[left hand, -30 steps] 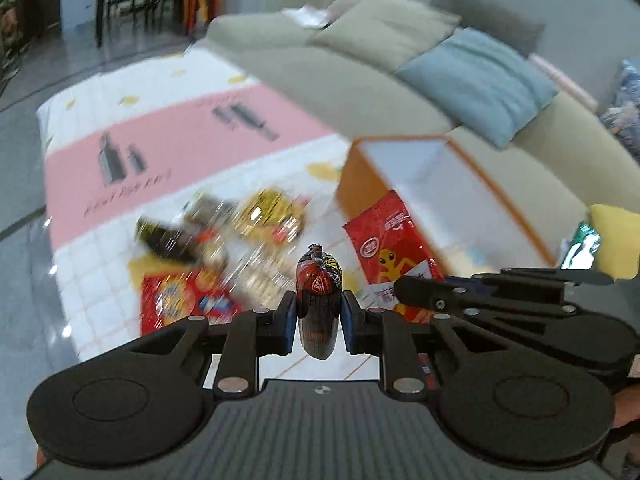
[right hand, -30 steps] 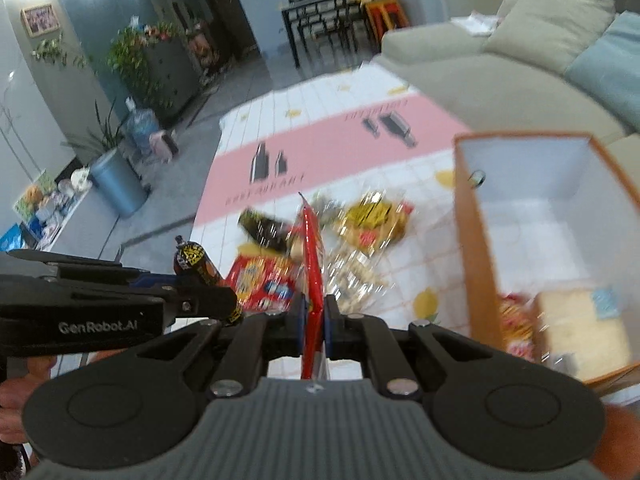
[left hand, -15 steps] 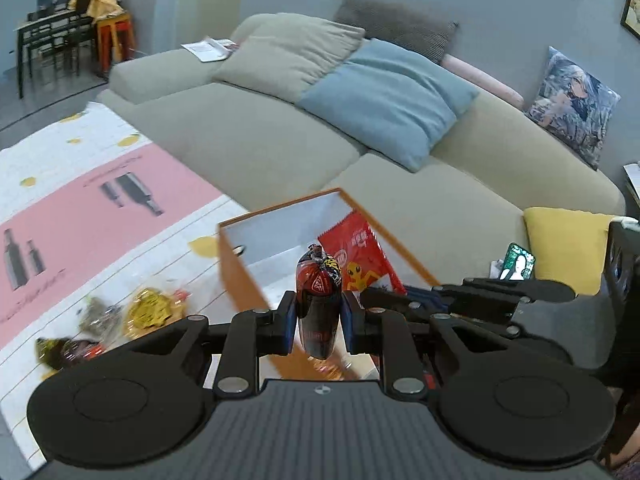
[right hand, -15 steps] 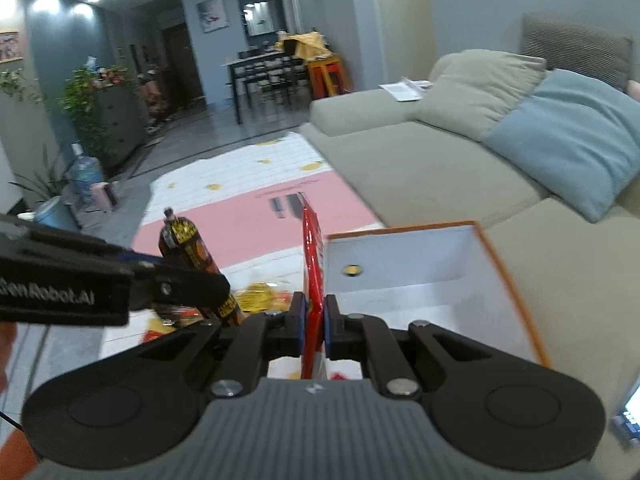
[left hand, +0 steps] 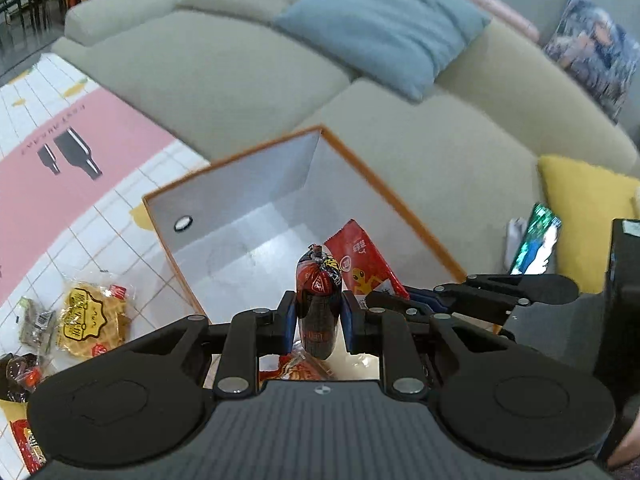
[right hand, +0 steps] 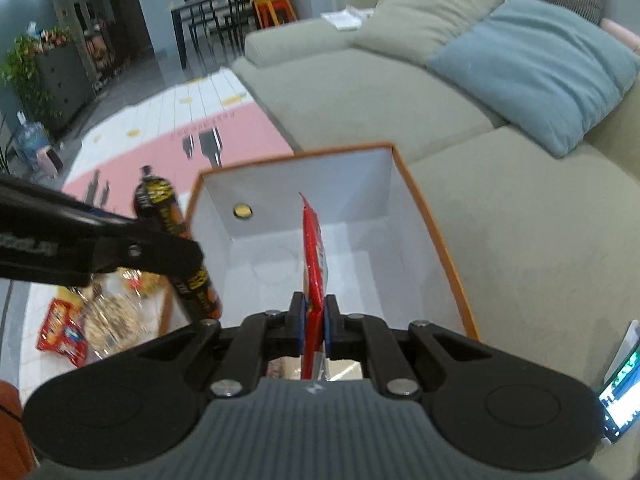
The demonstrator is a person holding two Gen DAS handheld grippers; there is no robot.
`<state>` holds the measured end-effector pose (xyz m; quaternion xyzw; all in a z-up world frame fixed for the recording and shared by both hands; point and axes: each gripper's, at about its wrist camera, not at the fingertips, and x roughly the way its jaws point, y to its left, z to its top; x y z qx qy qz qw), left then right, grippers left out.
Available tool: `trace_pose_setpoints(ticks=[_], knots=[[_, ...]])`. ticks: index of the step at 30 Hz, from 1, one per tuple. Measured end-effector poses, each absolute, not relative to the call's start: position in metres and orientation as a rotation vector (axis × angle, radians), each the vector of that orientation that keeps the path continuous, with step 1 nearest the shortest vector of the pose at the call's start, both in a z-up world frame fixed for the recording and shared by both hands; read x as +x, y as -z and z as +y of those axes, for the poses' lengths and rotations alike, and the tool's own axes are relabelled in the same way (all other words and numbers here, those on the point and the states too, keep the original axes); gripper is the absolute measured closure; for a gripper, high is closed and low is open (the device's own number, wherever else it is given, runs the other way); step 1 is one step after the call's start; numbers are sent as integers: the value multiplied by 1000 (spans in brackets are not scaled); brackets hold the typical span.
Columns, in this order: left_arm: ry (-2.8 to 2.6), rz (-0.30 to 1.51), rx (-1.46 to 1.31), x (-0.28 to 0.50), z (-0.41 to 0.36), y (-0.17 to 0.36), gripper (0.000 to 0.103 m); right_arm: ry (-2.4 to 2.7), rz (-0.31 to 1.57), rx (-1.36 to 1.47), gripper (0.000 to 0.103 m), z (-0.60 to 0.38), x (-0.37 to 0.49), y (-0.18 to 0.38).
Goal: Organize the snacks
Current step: 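Carry the red stick and dark sausage with both tools over the box, then drop both sausages into the box by opening both tools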
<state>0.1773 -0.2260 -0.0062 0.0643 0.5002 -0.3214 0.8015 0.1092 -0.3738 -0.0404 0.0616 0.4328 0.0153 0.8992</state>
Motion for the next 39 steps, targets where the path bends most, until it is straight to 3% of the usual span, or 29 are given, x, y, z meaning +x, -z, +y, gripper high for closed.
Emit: trace_pose_setpoints(ticks=[18,32,37,39], knots=[[603,1262,224,216,-241,63,78,-85,1017,188,98,-368,149,86],[562,1220,314,215,-246,59,75,-94,1024,194,97,-362,160,90],[566,1186,234,215,-230,39,66,-96,1026,204,97,-361,165,88],[569,1159,198,213,-223,29,58,-96,1026,206,97,-359,169,88]])
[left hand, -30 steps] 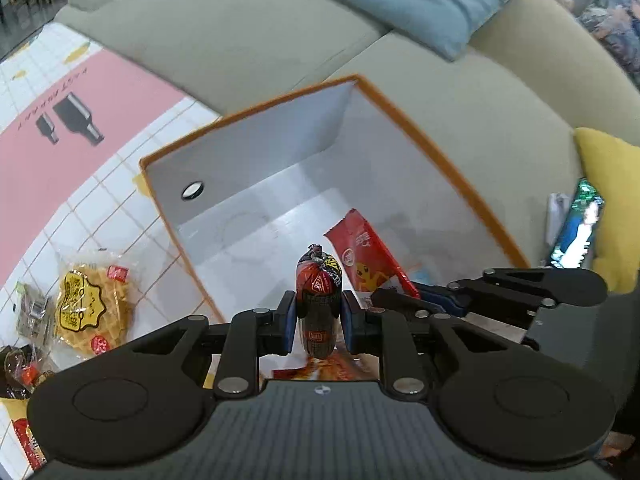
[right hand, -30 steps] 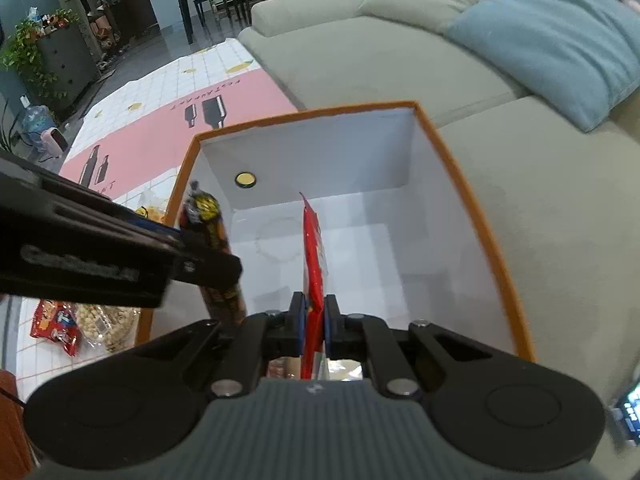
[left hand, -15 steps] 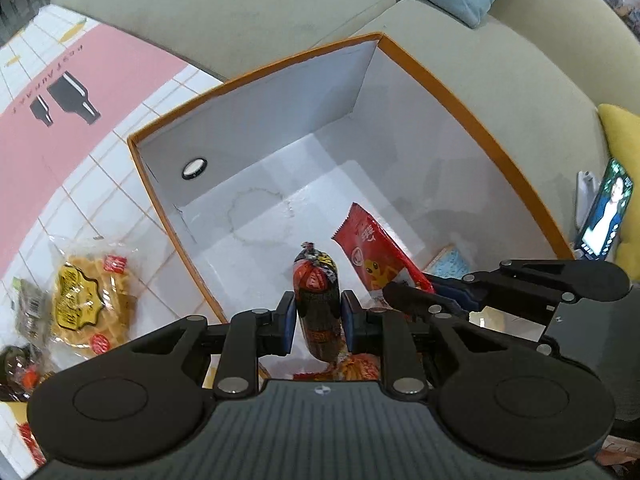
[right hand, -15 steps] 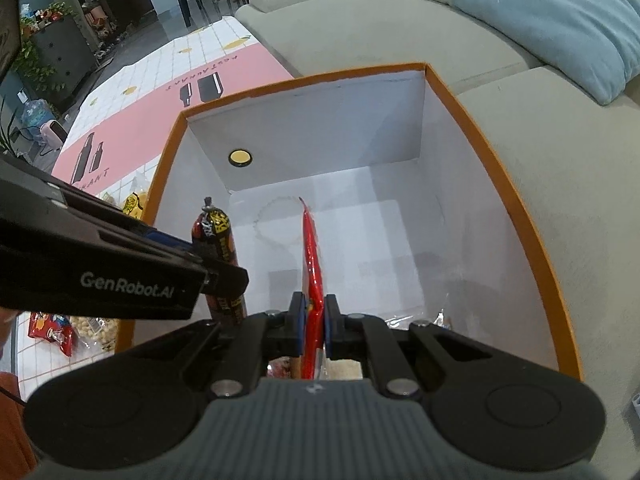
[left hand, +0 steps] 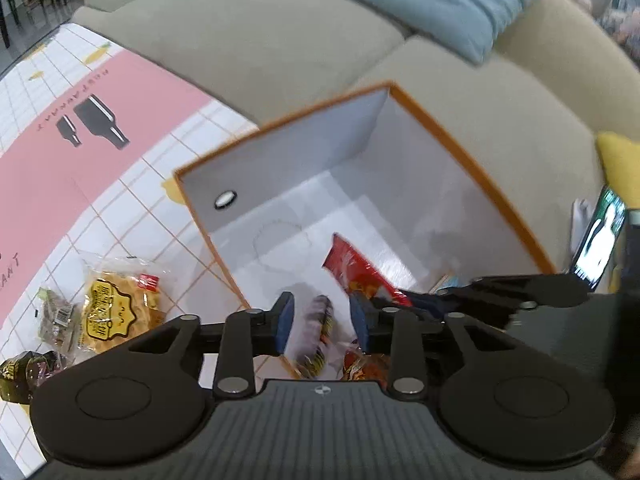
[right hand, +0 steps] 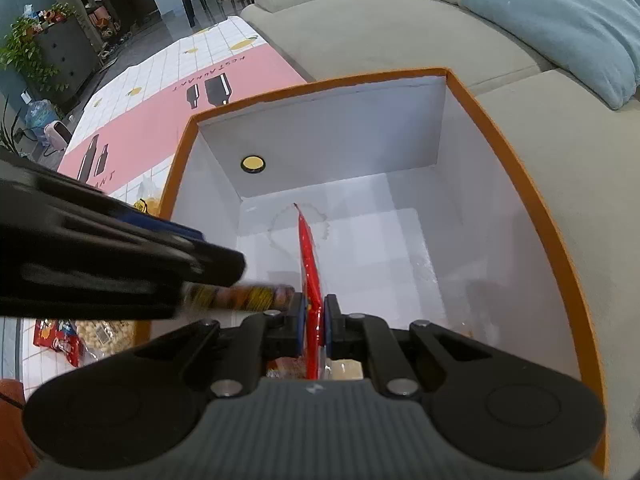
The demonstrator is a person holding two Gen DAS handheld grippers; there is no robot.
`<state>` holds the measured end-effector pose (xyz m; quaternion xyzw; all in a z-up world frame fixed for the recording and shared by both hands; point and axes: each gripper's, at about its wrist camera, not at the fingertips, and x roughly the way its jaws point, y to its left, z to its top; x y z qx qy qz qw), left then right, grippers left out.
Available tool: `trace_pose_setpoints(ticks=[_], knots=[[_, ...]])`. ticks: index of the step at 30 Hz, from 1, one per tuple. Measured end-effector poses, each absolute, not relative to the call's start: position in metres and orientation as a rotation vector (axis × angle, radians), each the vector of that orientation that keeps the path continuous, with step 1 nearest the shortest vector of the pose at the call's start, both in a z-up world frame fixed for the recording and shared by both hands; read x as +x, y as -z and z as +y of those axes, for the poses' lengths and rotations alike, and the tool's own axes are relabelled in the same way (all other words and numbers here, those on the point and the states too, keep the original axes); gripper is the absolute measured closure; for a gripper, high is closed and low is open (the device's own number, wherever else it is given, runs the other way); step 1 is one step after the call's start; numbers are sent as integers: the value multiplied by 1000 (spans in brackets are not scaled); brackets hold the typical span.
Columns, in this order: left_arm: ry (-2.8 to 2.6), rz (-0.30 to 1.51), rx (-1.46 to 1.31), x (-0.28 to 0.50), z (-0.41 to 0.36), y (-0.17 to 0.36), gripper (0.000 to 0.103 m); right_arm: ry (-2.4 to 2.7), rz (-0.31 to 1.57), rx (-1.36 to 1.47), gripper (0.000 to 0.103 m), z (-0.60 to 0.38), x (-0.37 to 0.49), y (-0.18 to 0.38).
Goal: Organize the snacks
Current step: 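Drop both sausages into the box by opening both tools, then withdraw both open tools from the box back toward the snack pile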
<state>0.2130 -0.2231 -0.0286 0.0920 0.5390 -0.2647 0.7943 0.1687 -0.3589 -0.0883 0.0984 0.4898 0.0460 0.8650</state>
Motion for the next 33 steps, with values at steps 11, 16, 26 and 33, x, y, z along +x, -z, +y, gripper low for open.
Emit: trace_pose_setpoints(ticks=[11,16,26,33], knots=[[470,1083,66,205,-175,4,53,-117,1044,269,95,-344,187,95],[453,1105,46,200,-161,10,53,-127,1064,263,94,-332,191,99],[433,1125,9,181,-137,12,53,-113,1100,306,80,-330,188,94],[433,1074,5,161,-125,-1,52,-95,1072,303,74,-323,171,74]])
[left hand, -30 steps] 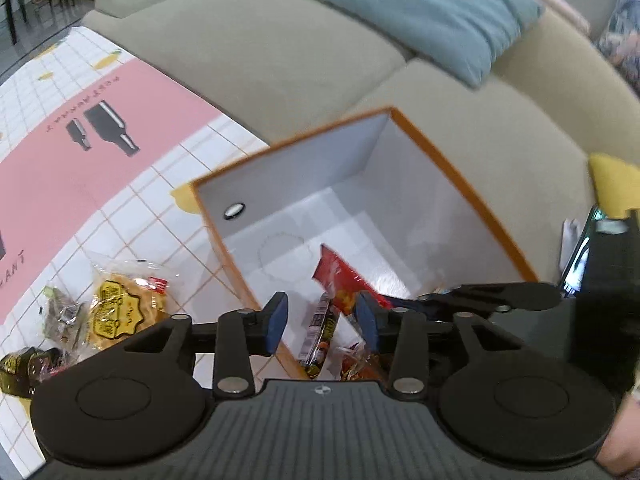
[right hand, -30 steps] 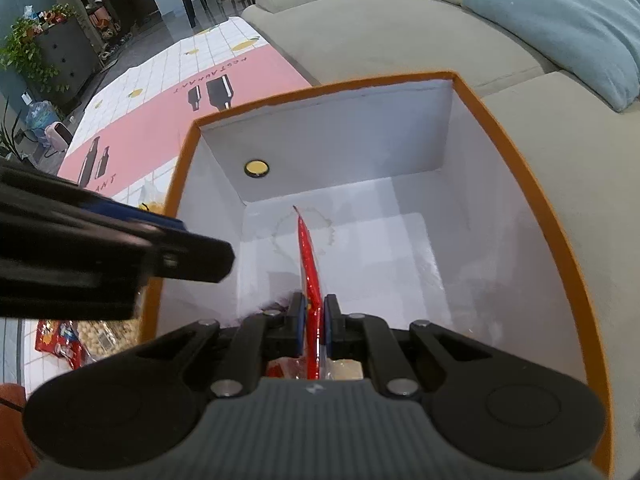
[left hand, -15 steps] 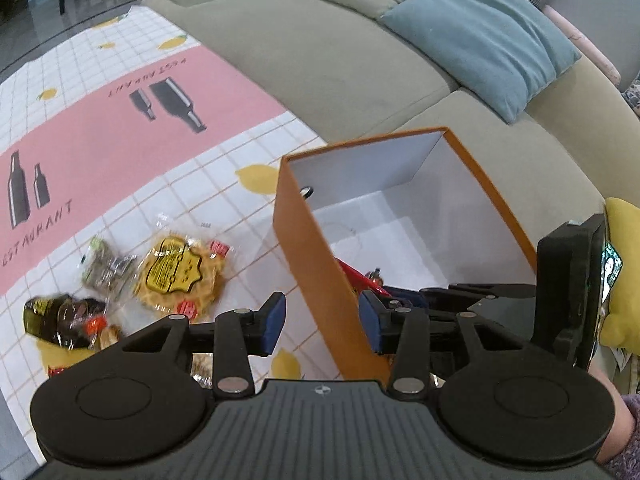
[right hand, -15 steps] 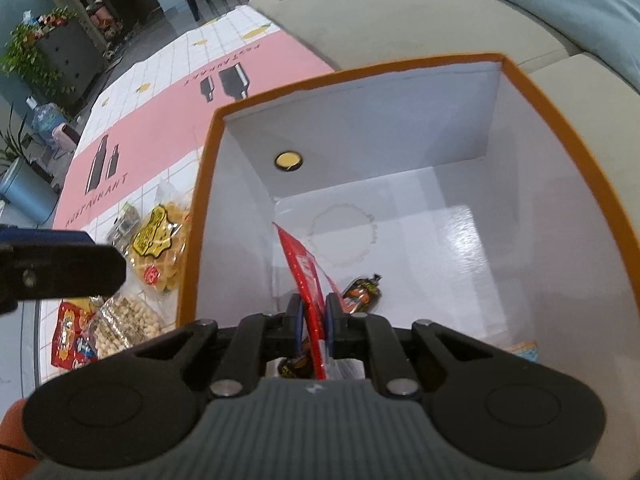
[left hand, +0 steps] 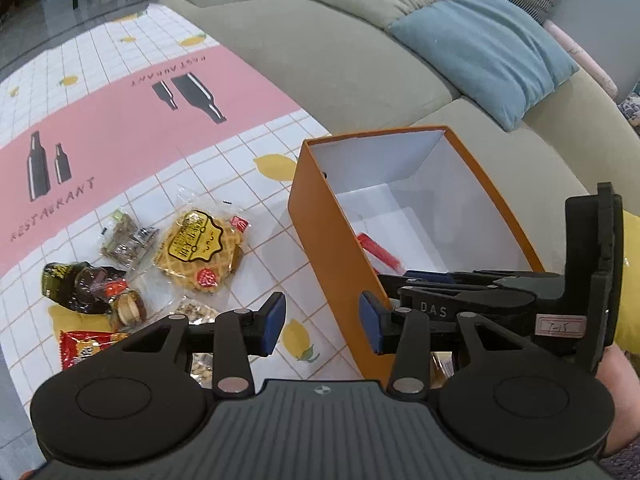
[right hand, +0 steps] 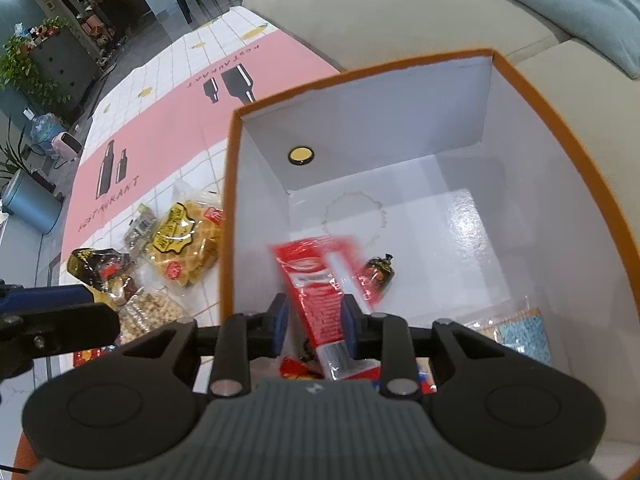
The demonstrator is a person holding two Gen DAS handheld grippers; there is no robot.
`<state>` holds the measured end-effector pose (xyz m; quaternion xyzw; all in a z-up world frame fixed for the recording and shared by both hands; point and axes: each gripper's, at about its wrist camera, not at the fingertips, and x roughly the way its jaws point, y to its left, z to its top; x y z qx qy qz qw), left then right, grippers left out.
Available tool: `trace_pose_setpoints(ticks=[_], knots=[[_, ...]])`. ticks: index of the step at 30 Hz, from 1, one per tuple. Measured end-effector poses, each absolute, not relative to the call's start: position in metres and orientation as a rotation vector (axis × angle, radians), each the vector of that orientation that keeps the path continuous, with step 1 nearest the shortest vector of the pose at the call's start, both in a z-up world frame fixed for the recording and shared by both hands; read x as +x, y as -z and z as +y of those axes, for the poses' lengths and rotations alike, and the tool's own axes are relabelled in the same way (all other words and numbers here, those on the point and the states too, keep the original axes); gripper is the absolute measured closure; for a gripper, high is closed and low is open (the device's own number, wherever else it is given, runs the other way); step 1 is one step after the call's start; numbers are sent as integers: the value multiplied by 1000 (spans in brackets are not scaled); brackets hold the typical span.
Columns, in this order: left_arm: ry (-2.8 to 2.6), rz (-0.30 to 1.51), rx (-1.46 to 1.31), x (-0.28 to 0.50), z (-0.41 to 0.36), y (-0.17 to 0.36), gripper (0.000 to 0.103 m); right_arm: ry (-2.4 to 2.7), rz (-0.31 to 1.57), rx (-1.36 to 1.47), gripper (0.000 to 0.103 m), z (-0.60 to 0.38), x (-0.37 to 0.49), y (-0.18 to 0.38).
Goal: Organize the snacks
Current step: 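Withdraw both open tools from the box back toward the snack pile, then grasp the red chip bag with the left tool while the right tool grasps the clear peanut bag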
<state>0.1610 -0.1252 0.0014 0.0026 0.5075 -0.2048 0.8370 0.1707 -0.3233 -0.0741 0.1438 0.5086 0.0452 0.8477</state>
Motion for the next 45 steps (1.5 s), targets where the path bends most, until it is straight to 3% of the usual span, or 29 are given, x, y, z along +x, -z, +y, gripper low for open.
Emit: trace_pose_setpoints(ticks=[6,19,37,41,45], knots=[[426,1013,-1,143,-112,-16,52,-38,980,227,65,-311,146,46],[393,826,15,95,-66,-25,52,-86,797,197,60,-256,87,6],[258,902,16,88,-5,34,52,-132,838,92,60,-183,68,52],[261,929,-27,93,4,50,40,-152,862,95,60,-176,76,65],[267,936,-25,99,9,62,39,-169,889,78,53,-169,87,80]])
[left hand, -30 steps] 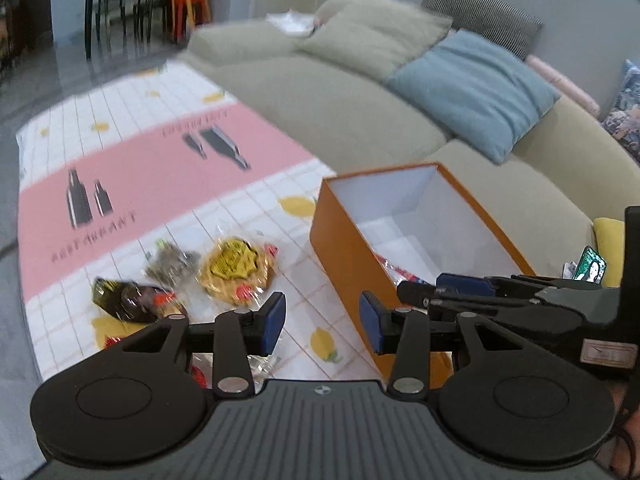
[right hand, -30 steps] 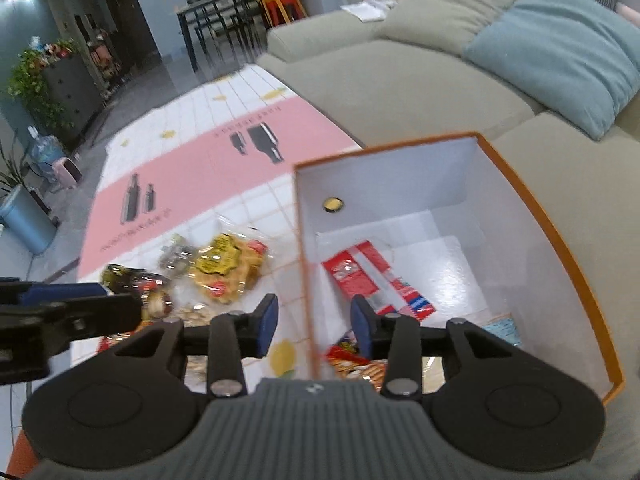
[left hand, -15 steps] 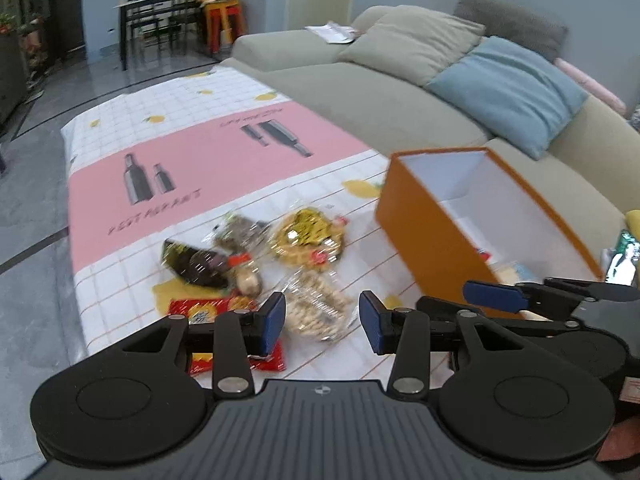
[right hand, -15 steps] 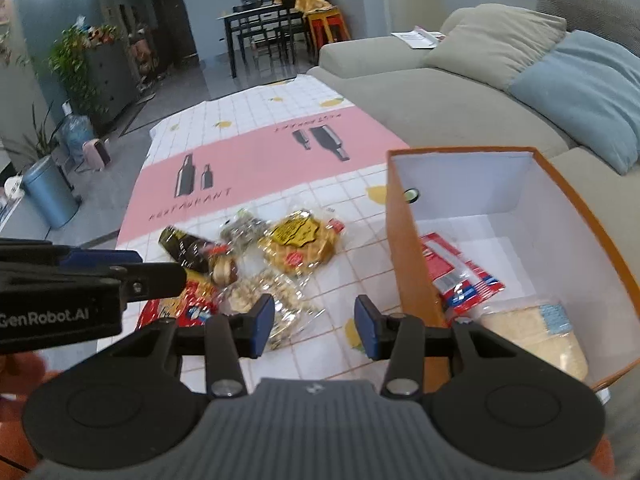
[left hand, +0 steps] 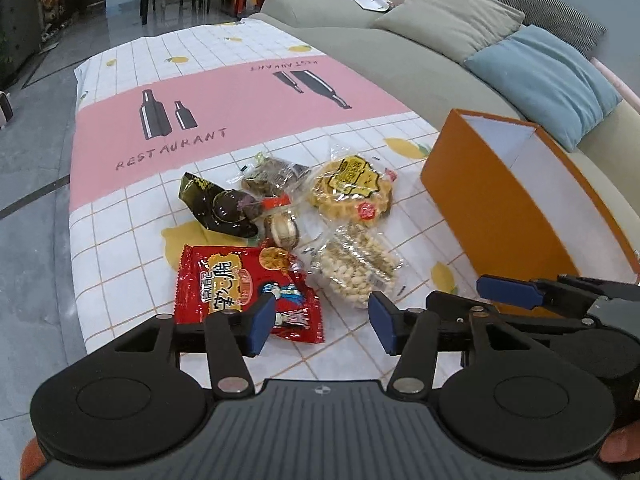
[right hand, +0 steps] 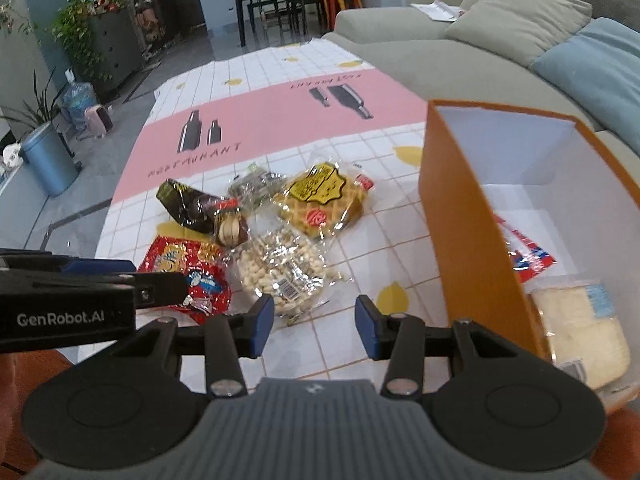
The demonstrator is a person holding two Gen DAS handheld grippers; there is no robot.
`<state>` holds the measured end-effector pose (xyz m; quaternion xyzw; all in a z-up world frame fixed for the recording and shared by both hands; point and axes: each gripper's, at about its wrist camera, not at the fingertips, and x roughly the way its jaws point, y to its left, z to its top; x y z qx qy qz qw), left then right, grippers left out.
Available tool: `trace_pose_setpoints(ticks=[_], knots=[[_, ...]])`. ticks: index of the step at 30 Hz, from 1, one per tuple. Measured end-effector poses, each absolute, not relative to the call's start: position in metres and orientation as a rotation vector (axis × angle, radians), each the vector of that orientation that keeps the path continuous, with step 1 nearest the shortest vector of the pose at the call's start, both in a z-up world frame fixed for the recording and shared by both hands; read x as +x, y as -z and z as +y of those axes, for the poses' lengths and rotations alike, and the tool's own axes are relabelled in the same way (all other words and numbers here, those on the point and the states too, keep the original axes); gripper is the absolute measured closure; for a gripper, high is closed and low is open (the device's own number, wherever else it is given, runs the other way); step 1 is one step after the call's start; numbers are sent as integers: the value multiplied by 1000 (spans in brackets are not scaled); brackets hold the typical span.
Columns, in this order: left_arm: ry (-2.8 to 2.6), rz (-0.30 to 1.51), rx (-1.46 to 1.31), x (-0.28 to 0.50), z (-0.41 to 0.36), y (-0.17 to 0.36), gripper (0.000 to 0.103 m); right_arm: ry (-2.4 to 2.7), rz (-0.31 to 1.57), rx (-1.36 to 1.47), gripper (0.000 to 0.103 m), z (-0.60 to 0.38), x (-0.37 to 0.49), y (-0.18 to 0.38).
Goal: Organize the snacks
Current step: 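Grasp the red chip bag with the left tool while the right tool grasps the clear peanut bag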
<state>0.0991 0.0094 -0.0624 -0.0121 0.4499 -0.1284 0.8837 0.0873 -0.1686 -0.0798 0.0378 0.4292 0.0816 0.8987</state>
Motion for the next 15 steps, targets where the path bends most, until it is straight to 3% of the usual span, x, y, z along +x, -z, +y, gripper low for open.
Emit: trace_pose_setpoints(ticks=[6,9,15], knots=[[224,973,-49,114,21,75,36,-202,934,81,45,-161,107,97],[220,980,-45,122,28,78,31,-235,924,55,45,-155,117,101],[148,1037,-97,137,52,92,30,-301,917,-58,44,-139,133,110]])
